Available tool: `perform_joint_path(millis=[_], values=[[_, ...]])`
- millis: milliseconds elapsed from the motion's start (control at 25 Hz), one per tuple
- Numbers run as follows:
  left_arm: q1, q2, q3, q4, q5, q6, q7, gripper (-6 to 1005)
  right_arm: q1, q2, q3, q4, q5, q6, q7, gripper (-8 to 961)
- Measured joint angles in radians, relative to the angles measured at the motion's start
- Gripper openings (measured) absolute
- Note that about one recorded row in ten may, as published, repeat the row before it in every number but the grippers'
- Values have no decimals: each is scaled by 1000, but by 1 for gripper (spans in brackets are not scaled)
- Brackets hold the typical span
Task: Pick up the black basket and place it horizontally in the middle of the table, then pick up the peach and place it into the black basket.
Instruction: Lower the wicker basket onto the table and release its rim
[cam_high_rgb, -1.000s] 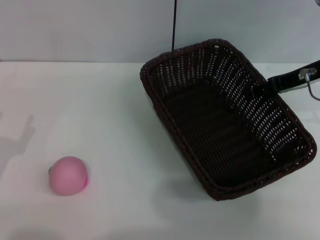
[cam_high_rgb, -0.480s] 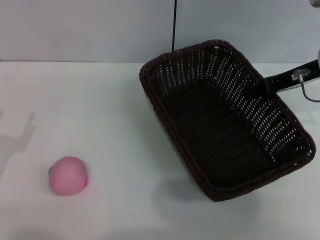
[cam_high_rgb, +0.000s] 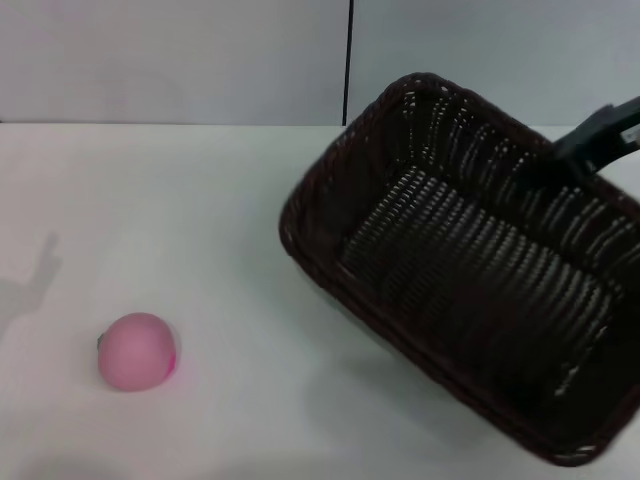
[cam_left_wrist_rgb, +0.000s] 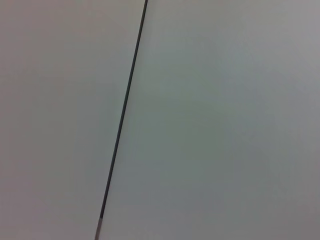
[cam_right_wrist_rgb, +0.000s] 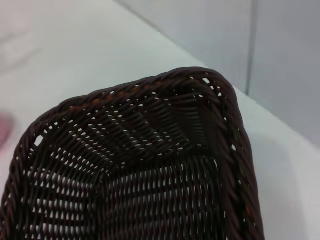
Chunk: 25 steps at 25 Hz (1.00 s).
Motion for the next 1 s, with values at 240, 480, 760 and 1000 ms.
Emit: perform_joint_path(millis=[240, 480, 760, 1000], values=[[9, -5, 1, -9, -3, -1, 13, 740, -10, 5, -3, -69, 34, -47, -357, 147], [25, -9, 7, -76, 1, -4, 98, 737, 7, 15, -56, 0, 81, -43, -590, 160], [34, -11, 9, -147, 2, -48, 143, 732, 26, 23, -106, 57, 98, 0, -654, 176], [29, -13, 11, -160, 3, -77, 144, 728, 23, 28, -107, 123, 174, 17, -729, 190]])
